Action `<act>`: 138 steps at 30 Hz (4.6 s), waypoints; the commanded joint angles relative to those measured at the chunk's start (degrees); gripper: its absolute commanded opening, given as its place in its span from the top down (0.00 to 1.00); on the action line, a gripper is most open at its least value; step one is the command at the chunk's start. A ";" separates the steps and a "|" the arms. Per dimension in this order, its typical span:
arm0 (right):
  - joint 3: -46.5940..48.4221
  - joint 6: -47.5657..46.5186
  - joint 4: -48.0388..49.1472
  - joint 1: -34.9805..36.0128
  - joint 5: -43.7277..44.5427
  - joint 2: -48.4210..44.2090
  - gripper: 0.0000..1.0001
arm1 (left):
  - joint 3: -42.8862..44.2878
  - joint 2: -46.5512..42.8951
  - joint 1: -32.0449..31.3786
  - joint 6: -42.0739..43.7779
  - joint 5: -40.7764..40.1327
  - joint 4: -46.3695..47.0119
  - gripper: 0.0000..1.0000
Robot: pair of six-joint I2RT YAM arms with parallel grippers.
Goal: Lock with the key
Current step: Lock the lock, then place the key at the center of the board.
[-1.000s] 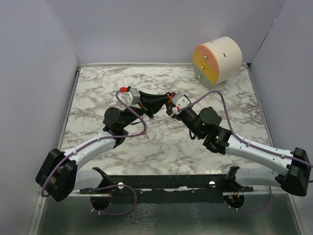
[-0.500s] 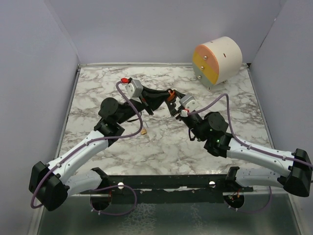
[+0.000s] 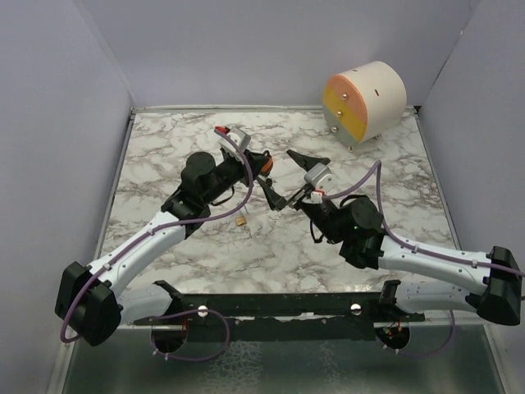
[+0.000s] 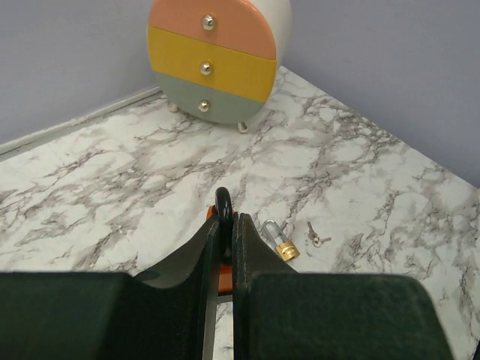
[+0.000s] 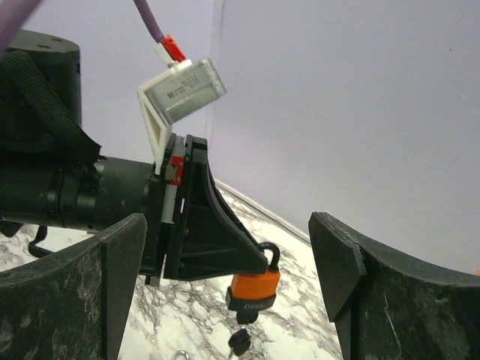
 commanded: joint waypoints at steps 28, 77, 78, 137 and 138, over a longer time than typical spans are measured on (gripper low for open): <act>-13.54 61.09 41.77 -51.34 -80.69 16.28 0.40 | 5.18 2.15 8.56 -7.63 35.98 14.47 1.00; -8.25 46.94 22.93 -38.46 -74.08 13.30 0.99 | 5.27 -0.77 4.40 -9.79 35.23 23.62 1.00; -8.35 46.71 22.61 -38.37 -73.95 13.35 0.99 | 5.22 -1.08 4.46 -9.23 34.46 23.65 1.00; -15.39 39.41 4.17 -27.66 -47.49 12.47 0.99 | -24.33 -19.53 4.13 -0.57 -12.73 65.05 1.00; -15.47 39.49 3.98 -27.65 -47.05 12.16 0.99 | -23.93 -19.66 4.17 -0.59 -12.49 63.58 1.00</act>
